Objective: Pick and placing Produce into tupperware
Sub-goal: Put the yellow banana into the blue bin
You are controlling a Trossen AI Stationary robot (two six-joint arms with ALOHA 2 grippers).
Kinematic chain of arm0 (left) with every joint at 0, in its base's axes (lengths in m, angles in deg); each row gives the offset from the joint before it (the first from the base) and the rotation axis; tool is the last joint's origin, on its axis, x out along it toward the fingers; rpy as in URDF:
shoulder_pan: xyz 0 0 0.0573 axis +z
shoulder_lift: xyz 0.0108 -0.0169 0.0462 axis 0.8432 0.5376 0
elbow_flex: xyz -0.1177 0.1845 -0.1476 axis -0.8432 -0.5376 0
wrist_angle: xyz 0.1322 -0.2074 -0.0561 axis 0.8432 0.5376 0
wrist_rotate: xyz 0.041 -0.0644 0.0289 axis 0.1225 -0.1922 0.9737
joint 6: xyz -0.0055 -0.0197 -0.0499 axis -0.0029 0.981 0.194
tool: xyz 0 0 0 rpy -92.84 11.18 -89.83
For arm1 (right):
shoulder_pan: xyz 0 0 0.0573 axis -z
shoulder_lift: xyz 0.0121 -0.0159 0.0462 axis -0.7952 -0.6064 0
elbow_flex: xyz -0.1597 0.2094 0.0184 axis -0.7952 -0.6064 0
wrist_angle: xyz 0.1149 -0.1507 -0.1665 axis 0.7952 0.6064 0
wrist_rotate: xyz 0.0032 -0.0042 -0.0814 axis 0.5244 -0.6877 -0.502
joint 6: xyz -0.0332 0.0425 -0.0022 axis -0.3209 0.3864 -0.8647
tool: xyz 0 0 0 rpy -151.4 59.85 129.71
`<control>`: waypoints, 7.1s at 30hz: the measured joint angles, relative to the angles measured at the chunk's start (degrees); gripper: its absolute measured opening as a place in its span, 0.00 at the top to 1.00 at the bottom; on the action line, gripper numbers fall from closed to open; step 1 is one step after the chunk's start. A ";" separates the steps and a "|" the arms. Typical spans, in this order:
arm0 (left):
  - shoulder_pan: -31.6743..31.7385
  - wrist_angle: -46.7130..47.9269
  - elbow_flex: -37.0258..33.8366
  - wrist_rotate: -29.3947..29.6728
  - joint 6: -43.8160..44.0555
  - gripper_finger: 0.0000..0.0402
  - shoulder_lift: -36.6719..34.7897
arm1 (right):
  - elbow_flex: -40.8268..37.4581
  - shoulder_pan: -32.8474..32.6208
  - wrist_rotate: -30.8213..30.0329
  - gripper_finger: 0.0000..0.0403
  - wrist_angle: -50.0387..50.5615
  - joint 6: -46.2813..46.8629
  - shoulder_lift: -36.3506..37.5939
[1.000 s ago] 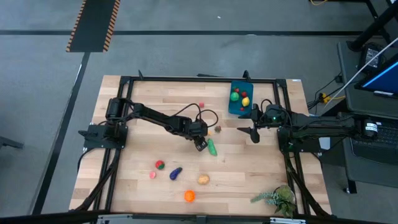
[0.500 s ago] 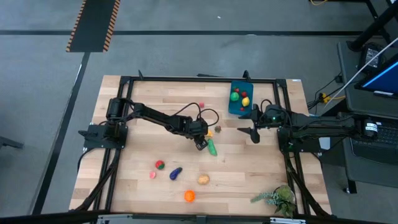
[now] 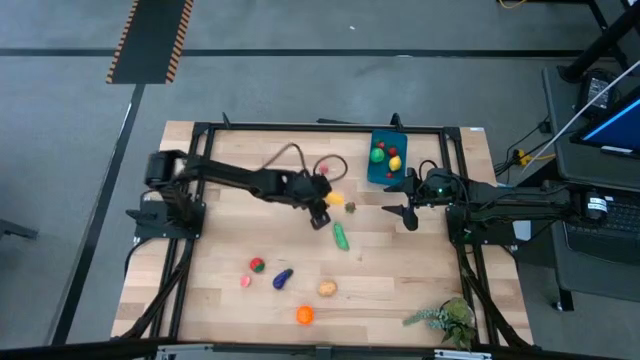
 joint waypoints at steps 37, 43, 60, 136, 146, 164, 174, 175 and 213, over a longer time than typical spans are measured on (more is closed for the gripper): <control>3.56 -66.94 -50.82 -18.58 -10.51 0.68 -33.12 | 0.00 -0.17 13.35 0.27 -6.81 -1.75 0.00; 3.75 -67.75 -50.84 -19.59 -11.50 0.68 -33.09 | 0.00 -0.17 14.47 0.27 -8.29 -1.92 0.00; 3.75 -77.38 -50.58 -21.29 -9.98 0.68 -24.38 | 0.00 -0.17 14.47 0.27 -10.78 1.27 0.00; 6.53 -75.44 -17.86 -31.08 -12.14 0.68 6.29 | 14.40 -5.27 14.40 0.59 -53.23 -10.64 -40.50; 6.53 -75.13 -17.86 -29.06 -12.84 0.51 6.29 | 14.40 -5.27 14.64 0.59 -52.47 -10.36 -40.46; 5.13 -74.51 -17.77 -28.39 -13.67 0.42 5.85 | 14.48 -5.38 14.56 0.59 -50.64 -10.51 -39.19; 5.13 -73.07 -17.75 -27.63 -11.44 0.43 5.77 | 14.37 -5.33 14.50 0.59 -50.42 -9.94 -39.21; 5.13 -72.59 -17.73 -27.60 -12.08 0.44 5.73 | 14.33 -5.33 14.44 0.59 -50.45 -9.94 -39.21; 2.86 -65.62 -18.43 -22.38 -19.14 0.50 6.10 | 14.52 -5.22 14.92 0.51 -52.63 -7.63 -37.43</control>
